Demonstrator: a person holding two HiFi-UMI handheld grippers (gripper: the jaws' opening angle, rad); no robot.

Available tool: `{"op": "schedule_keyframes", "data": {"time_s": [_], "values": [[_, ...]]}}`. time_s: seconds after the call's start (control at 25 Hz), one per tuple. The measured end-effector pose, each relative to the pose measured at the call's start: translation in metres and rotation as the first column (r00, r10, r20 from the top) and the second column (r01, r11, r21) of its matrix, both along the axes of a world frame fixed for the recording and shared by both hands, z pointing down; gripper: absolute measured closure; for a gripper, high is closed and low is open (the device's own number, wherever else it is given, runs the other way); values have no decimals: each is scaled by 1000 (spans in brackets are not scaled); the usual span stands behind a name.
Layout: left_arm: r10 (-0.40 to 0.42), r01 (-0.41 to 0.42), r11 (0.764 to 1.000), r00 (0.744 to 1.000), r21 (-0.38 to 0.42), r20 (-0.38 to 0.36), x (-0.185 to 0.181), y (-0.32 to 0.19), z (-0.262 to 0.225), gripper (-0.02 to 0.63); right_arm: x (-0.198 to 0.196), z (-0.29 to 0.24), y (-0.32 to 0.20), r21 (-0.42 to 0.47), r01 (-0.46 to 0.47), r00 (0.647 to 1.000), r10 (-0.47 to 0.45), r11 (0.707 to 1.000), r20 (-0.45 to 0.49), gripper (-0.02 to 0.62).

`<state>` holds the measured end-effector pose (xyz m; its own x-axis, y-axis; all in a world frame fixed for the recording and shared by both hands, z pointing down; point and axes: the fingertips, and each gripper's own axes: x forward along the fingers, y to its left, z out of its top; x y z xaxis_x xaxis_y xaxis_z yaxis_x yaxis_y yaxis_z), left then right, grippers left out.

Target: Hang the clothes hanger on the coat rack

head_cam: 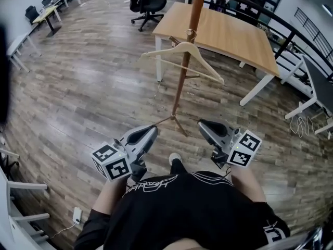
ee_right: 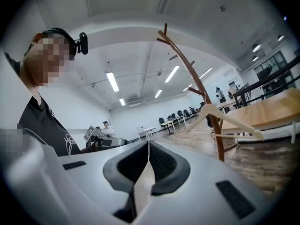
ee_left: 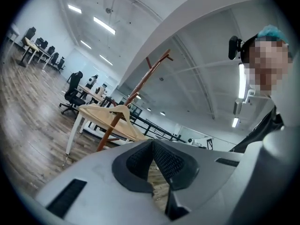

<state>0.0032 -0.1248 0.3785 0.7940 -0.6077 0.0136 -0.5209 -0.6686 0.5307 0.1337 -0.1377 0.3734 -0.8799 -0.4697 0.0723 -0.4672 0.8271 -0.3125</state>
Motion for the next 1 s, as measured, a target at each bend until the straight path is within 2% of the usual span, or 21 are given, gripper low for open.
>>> {"op": "schedule_keyframes", "data": {"time_s": [0.28, 0.52, 0.76, 1.0], "values": [[24, -25, 999, 999, -30, -28, -8, 57, 27, 598, -30, 34, 71, -86, 44, 998, -48, 995, -44, 557], [8, -9, 1000, 999, -23, -43, -20, 87, 29, 598, -47, 40, 103, -63, 78, 993, -83, 995, -79, 557], [8, -9, 1000, 999, -21, -43, -17, 105, 22, 598, -47, 34, 122, -56, 68, 994, -73, 996, -87, 557], [22, -21, 1000, 999, 17, -24, -7, 121, 5, 598, -34, 33, 128, -78, 38, 997, -43, 996, -63, 557]]}}
